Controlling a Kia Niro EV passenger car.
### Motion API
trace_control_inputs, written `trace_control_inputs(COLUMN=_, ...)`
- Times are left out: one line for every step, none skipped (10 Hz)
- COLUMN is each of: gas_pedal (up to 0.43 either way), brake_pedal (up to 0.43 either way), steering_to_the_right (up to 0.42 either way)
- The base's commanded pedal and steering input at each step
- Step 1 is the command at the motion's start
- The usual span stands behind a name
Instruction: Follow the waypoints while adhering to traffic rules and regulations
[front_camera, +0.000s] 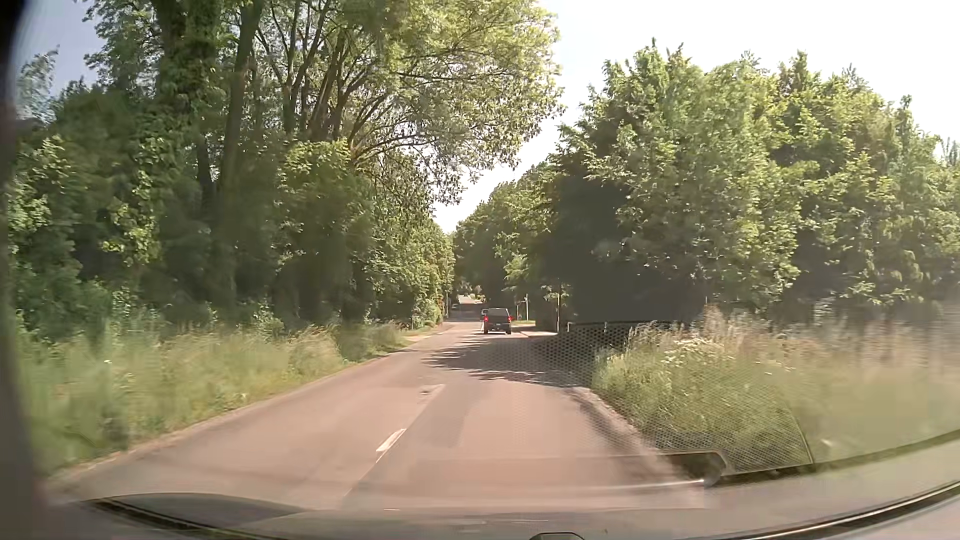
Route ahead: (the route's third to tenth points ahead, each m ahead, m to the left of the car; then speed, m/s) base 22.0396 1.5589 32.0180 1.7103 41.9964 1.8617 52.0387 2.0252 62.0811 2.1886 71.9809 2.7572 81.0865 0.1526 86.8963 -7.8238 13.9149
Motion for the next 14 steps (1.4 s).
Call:
trace_control_inputs(gas_pedal=0.098, brake_pedal=0.000, steering_to_the_right=-0.005)
trace_control_inputs(gas_pedal=0.098, brake_pedal=0.000, steering_to_the_right=-0.005)
trace_control_inputs(gas_pedal=0.098, brake_pedal=0.000, steering_to_the_right=-0.005)
trace_control_inputs(gas_pedal=0.087, brake_pedal=0.000, steering_to_the_right=-0.005)
trace_control_inputs(gas_pedal=0.087, brake_pedal=0.000, steering_to_the_right=-0.006)
trace_control_inputs(gas_pedal=0.047, brake_pedal=0.000, steering_to_the_right=-0.008)
trace_control_inputs(gas_pedal=0.000, brake_pedal=0.000, steering_to_the_right=-0.008)
trace_control_inputs(gas_pedal=0.000, brake_pedal=0.000, steering_to_the_right=-0.008)
trace_control_inputs(gas_pedal=0.000, brake_pedal=0.000, steering_to_the_right=-0.009)
trace_control_inputs(gas_pedal=0.000, brake_pedal=0.000, steering_to_the_right=-0.009)
trace_control_inputs(gas_pedal=0.000, brake_pedal=0.000, steering_to_the_right=-0.009)
trace_control_inputs(gas_pedal=0.000, brake_pedal=0.000, steering_to_the_right=-0.009)
trace_control_inputs(gas_pedal=0.000, brake_pedal=0.000, steering_to_the_right=-0.010)
trace_control_inputs(gas_pedal=0.000, brake_pedal=0.000, steering_to_the_right=-0.010)
